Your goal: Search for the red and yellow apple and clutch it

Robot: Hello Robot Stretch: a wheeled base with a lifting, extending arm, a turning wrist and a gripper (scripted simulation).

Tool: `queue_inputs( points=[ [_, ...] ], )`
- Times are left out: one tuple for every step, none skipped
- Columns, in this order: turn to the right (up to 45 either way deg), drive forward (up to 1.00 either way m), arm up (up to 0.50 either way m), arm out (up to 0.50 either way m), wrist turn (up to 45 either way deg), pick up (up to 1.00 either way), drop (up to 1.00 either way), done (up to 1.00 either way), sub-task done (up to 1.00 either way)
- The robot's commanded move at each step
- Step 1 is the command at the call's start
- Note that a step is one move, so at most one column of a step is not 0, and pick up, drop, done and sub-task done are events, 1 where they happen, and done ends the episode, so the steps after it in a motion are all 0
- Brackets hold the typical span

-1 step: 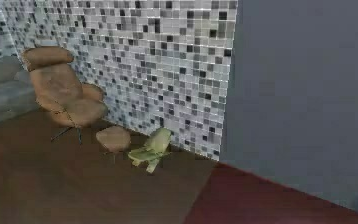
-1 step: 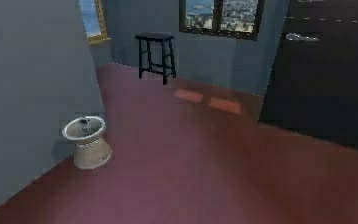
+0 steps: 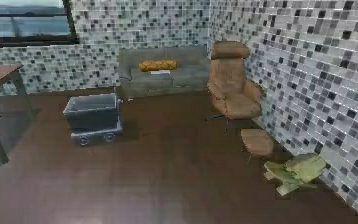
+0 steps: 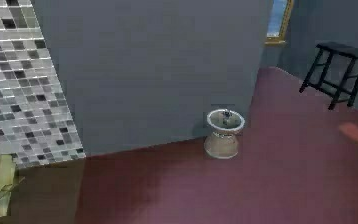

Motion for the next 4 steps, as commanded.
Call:
queue_inputs(
  points=[
    [-45.0,0.00,0.00,0.00,0.0,0.00,0.00,0.00,0.00],
    [-42.0,0.00,0.00,0.00,0.0,0.00,0.00,0.00,0.00],
    [0.0,1.00,0.00,0.00,0.0,0.00,0.00,0.00,0.00],
    [-3.0,0.00,0.00,0.00,0.0,0.00,0.00,0.00,0.00]
  ],
)
